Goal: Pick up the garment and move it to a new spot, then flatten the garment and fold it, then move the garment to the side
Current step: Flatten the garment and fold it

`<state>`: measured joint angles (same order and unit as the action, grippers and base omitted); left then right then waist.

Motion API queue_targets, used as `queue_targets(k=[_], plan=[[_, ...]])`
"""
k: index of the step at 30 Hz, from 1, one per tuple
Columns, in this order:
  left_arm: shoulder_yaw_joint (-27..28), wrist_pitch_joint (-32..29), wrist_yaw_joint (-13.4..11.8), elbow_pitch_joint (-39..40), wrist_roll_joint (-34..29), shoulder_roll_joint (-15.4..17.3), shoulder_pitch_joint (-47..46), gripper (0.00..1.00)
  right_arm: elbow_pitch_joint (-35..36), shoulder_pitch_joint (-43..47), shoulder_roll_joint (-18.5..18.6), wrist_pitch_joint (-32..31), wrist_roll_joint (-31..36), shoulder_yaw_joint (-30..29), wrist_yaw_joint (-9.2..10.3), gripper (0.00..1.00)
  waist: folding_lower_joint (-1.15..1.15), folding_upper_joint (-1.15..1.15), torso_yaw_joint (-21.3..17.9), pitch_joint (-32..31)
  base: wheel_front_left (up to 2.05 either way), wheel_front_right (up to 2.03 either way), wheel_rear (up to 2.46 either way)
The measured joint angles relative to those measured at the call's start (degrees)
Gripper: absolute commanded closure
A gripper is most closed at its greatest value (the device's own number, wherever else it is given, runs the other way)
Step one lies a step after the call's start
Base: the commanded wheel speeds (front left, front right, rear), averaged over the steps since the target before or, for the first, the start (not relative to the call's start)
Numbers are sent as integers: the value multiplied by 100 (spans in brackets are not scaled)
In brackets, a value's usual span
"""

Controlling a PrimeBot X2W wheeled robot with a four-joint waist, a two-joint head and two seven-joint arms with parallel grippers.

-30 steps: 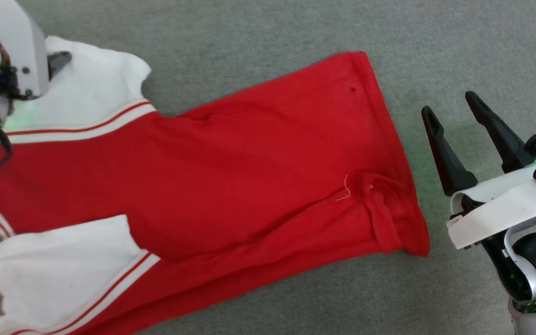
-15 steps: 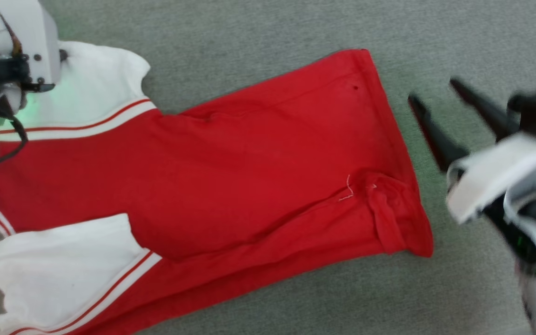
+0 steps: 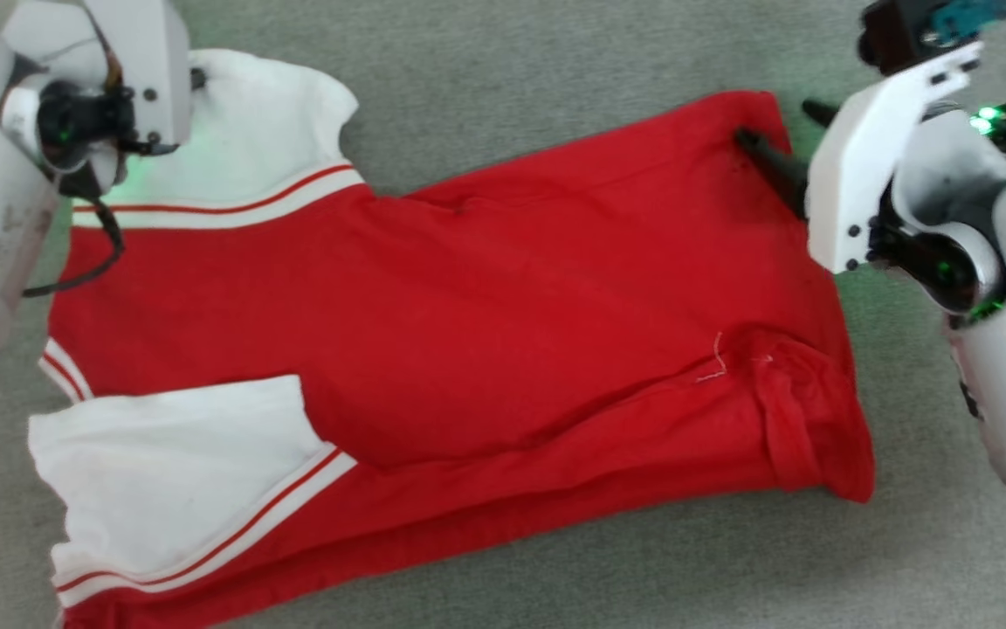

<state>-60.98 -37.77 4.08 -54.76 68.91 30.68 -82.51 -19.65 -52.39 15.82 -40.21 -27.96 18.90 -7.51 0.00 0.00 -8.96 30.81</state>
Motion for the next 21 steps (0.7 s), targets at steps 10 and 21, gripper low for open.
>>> queue_targets(k=[10, 21], plan=[[13, 243, 130, -272, 13, -234, -38, 100, -1149, -745, 26, -497, -455, 622, 4, 100, 0, 0, 184, -1, 0, 0, 0], [38, 697, 276, -423, 63, -326, 94, 100, -1306, -599, 499, 222, -875, 1116, -1, 100, 0, 0, 391, -403, 0, 0, 0]])
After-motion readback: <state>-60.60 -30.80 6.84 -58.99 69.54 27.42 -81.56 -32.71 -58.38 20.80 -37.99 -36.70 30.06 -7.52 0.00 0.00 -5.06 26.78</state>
